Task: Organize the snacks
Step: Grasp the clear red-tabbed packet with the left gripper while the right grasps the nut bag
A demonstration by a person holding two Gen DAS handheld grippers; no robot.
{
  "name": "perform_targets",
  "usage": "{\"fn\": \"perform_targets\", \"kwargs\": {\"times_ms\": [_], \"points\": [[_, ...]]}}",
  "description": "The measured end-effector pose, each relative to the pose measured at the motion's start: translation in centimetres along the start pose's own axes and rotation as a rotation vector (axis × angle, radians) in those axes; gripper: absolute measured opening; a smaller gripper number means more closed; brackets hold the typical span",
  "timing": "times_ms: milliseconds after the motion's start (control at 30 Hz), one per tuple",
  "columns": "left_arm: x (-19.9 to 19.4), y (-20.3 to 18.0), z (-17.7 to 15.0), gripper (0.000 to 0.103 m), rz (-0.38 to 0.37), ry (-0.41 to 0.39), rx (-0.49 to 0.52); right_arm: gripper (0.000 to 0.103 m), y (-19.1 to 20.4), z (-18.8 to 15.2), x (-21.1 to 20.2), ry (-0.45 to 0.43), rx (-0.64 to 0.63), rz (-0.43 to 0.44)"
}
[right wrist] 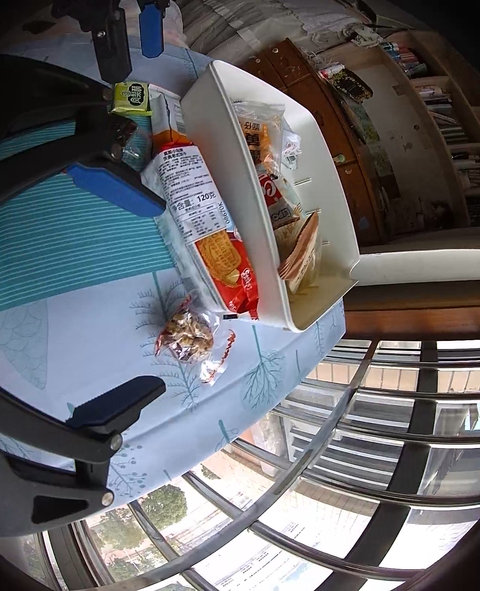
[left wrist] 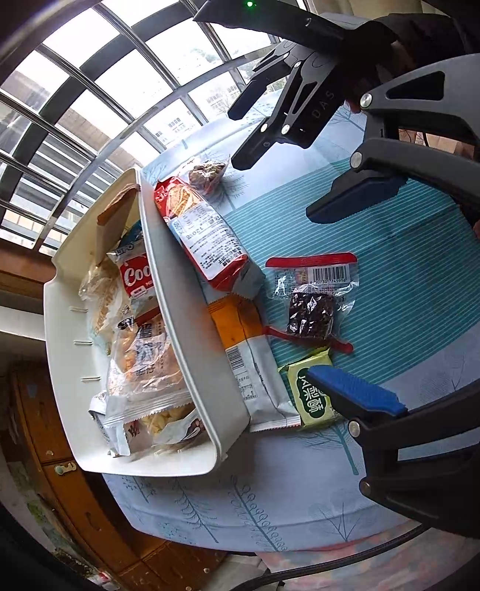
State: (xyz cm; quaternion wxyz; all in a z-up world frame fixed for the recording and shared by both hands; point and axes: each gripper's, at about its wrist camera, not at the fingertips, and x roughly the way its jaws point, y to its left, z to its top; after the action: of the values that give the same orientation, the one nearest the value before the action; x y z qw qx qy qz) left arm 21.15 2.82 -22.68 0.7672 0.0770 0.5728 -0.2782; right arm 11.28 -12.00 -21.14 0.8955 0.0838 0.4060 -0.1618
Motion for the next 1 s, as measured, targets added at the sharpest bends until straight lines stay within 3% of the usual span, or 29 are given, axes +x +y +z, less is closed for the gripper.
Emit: {"fn": "perform_targets", "kwargs": {"times_ms": [600, 767, 1000], "points": [[7.3, -1.6, 1.8, 0.078, 0.076, 0.197, -0.049, 0.089, -4.2, 0.4, 5.0, 0.102, 0.115, 0.063], [8.5, -1.7, 2.7, 0.068, 0.099, 0.215, -0.048, 0.089, -4.9, 1.0, 6.1, 0.113, 0.124, 0.081], [10.1, -1.2, 3.6, 0.063, 0.116, 0.264, -0.057, 0.089, -5.7, 2.0, 7.5, 0.127, 0.131, 0.074]]}}
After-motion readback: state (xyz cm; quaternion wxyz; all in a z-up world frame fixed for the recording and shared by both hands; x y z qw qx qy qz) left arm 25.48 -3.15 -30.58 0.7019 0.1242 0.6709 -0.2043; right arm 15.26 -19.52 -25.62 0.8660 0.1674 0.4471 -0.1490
